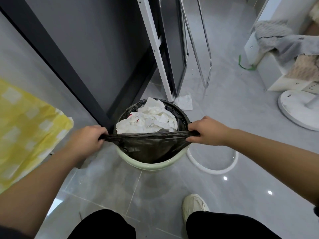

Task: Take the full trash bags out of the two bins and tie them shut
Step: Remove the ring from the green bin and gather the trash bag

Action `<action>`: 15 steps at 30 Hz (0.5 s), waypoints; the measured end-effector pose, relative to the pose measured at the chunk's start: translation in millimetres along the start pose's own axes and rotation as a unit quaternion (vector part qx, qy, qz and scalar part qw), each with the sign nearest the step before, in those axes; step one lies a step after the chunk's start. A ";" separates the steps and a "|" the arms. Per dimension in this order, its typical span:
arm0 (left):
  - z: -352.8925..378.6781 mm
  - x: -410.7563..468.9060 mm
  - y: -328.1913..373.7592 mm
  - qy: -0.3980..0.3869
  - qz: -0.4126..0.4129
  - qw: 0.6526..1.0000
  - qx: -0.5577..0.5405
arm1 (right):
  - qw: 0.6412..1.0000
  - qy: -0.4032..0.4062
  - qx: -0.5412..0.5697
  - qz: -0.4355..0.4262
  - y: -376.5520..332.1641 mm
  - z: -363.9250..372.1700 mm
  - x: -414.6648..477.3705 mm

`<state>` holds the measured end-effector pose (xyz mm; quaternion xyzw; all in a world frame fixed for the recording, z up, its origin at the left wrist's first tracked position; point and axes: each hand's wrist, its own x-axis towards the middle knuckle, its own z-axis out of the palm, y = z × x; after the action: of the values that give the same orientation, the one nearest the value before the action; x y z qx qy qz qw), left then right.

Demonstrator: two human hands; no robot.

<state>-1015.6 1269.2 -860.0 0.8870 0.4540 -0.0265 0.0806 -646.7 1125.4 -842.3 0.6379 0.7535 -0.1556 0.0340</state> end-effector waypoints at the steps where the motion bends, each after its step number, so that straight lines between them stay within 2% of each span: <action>1: -2.3 0.9 -3.3 0.009 -0.001 1.000 0.026 | 1.000 0.005 -0.018 -0.005 5.6 -1.9 0.3; 5: -13.3 9.1 -11.3 0.062 0.003 0.993 0.100 | 0.988 0.043 -0.136 -0.052 23.4 -12.0 5.3; 9: -22.8 17.0 -14.2 0.049 0.031 0.989 0.138 | 0.964 0.083 -0.251 -0.036 41.0 -20.5 14.3; 11: -25.6 19.5 -15.9 0.030 0.039 0.987 0.156 | 0.956 0.070 -0.281 -0.032 45.8 -23.8 16.3; 13: -28.6 23.8 -19.8 0.022 0.021 0.982 0.186 | 0.948 0.056 -0.313 -0.013 50.5 -23.7 18.4; 15: -31.6 28.4 -21.3 0.047 0.004 0.978 0.202 | 0.941 0.072 -0.331 0.007 54.4 -21.5 22.6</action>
<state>-1017.1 1309.5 -834.8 0.8869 0.4391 -0.0759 -0.1214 -594.9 1160.3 -837.9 0.6052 0.7585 0.1495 0.1898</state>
